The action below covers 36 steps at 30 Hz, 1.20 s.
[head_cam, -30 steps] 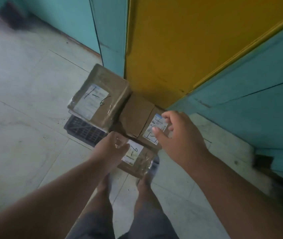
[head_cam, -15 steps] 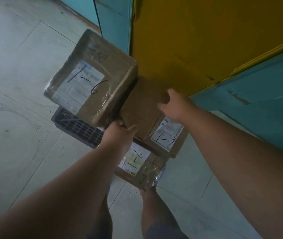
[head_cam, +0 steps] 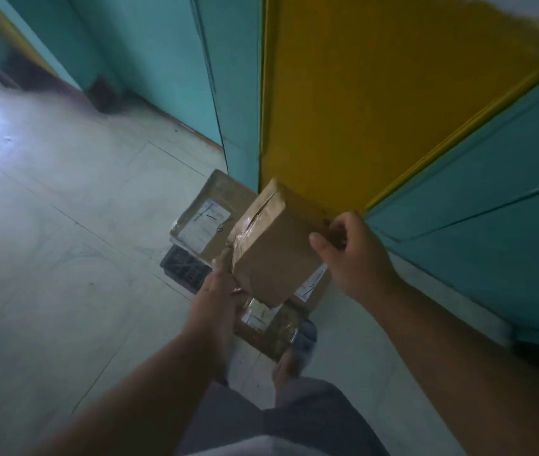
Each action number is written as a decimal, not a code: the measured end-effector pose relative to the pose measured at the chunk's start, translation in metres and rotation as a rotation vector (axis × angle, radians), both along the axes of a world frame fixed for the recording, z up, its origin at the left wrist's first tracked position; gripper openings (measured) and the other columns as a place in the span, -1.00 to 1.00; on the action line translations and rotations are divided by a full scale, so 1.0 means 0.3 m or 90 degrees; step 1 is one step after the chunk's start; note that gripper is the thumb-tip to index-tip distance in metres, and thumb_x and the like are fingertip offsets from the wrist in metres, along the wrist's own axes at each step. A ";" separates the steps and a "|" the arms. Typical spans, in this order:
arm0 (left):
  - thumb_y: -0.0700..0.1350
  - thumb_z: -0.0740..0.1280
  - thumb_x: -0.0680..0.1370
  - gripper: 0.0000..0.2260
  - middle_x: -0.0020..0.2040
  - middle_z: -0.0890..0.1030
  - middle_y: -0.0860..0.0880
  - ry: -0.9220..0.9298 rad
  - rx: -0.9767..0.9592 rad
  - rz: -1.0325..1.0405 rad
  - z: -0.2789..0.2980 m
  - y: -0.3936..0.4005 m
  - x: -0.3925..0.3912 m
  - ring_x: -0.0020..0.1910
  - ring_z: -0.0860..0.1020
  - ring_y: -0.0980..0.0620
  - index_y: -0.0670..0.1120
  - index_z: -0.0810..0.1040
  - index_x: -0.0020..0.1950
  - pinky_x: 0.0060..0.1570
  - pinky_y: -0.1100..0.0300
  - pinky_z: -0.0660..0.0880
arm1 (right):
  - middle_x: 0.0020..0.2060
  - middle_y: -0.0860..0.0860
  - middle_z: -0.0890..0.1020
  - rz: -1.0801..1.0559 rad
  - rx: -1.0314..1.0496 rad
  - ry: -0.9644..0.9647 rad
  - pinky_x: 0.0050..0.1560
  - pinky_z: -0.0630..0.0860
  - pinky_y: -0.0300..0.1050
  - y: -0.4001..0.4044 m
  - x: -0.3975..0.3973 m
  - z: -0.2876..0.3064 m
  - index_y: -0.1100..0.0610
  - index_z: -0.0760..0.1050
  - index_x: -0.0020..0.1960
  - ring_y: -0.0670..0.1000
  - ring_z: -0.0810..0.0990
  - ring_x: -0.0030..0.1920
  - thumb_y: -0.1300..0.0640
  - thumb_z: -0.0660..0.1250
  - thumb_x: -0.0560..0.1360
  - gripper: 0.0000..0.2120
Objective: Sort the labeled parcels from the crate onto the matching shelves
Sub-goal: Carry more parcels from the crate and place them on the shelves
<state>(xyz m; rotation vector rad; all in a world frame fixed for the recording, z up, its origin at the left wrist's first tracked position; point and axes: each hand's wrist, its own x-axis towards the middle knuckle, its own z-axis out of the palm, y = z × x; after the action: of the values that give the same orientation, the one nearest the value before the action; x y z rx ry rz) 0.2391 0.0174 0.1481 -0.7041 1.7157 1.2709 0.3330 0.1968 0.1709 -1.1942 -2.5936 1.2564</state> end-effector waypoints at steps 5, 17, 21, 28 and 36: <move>0.06 0.30 0.63 -0.68 -0.06 0.71 -0.21 0.032 0.097 -0.019 0.257 -0.045 -0.057 -0.08 0.68 -0.13 -0.19 0.63 -0.03 0.02 -0.03 0.60 | -0.24 -0.01 0.52 0.004 0.067 0.108 -0.31 0.39 -0.41 -0.044 0.054 0.326 0.08 0.42 -0.09 -0.14 0.46 -0.28 -0.47 0.18 0.39 -0.42; -0.21 0.50 0.37 -0.48 0.17 0.66 -0.16 0.113 0.436 -0.479 0.464 -0.076 -0.190 0.13 0.67 -0.12 -0.02 0.47 0.31 0.19 -0.12 0.57 | -0.20 -0.08 0.58 -0.267 0.137 0.081 -0.32 0.36 -0.25 -0.293 0.151 0.652 -0.03 0.38 -0.07 -0.16 0.55 -0.21 -0.51 0.04 0.28 -0.41; -0.02 0.28 0.63 -0.70 0.20 0.63 -0.15 0.044 0.479 -0.433 0.461 -0.079 -0.110 0.14 0.65 -0.08 -0.13 0.51 0.30 0.13 -0.02 0.61 | -0.22 -0.04 0.55 -0.440 0.120 0.070 -0.29 0.36 -0.19 -0.412 0.286 0.695 0.04 0.39 -0.08 0.00 0.52 -0.21 -0.41 0.00 0.50 -0.47; -0.14 0.44 0.43 -0.62 0.10 0.68 -0.15 0.055 0.508 -0.638 0.591 -0.002 0.212 0.03 0.70 -0.14 -0.08 0.49 0.23 0.08 -0.12 0.61 | -0.10 -0.16 0.65 -0.642 0.107 0.134 -0.05 0.50 -0.11 -0.584 0.680 0.787 -0.05 0.52 0.09 -0.13 0.61 -0.05 -0.18 0.22 0.59 -0.75; -0.40 0.46 0.45 -0.71 0.04 0.64 -0.16 0.144 0.526 -0.913 0.589 0.036 0.817 -0.06 0.68 -0.12 -0.15 0.53 0.09 -0.10 0.08 0.67 | -0.07 -0.18 0.69 -0.801 0.097 0.243 -0.01 0.64 0.07 -0.734 1.280 0.783 -0.23 0.52 0.20 -0.05 0.69 -0.03 -0.27 0.44 0.35 -0.56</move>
<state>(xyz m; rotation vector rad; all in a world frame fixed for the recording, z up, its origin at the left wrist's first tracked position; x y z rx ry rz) 0.4843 0.0281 0.3249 1.0415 1.1310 0.7903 0.7170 -0.0233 0.4058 -1.7942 -1.1508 0.8034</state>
